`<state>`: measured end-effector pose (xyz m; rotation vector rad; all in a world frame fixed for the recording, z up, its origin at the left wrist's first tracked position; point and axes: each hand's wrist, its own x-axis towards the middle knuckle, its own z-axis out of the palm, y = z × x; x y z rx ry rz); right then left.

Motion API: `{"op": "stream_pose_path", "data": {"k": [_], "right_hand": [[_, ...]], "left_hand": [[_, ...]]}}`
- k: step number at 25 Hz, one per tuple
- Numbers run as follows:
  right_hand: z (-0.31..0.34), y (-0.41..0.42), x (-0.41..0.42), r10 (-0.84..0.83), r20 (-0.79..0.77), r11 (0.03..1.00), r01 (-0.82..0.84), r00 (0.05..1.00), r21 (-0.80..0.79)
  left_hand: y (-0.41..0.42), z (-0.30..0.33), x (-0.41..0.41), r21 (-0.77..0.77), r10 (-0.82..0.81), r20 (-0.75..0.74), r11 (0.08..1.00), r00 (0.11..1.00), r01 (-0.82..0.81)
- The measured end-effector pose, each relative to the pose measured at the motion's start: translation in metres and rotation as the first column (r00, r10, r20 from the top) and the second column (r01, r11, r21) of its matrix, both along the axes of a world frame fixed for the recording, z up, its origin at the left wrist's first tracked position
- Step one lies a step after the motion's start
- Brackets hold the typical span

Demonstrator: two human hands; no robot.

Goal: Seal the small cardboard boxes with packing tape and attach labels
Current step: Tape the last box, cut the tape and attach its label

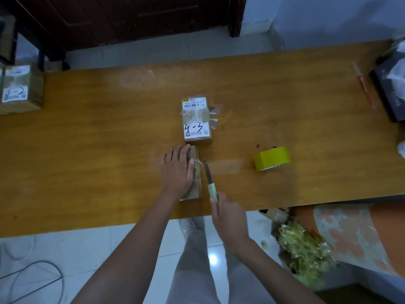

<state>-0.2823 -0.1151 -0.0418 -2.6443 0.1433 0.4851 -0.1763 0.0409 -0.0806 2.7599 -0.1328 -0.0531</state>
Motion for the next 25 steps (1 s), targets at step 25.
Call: {"op": "stream_pose_path", "data": {"k": [25], "right_hand": [[0.003, -0.045, 0.109, -0.135, 0.114, 0.985, 0.146, 0.984, -0.091]], "left_hand": [[-0.006, 0.005, 0.002, 0.027, 0.034, -0.021, 0.999, 0.999, -0.033]]}}
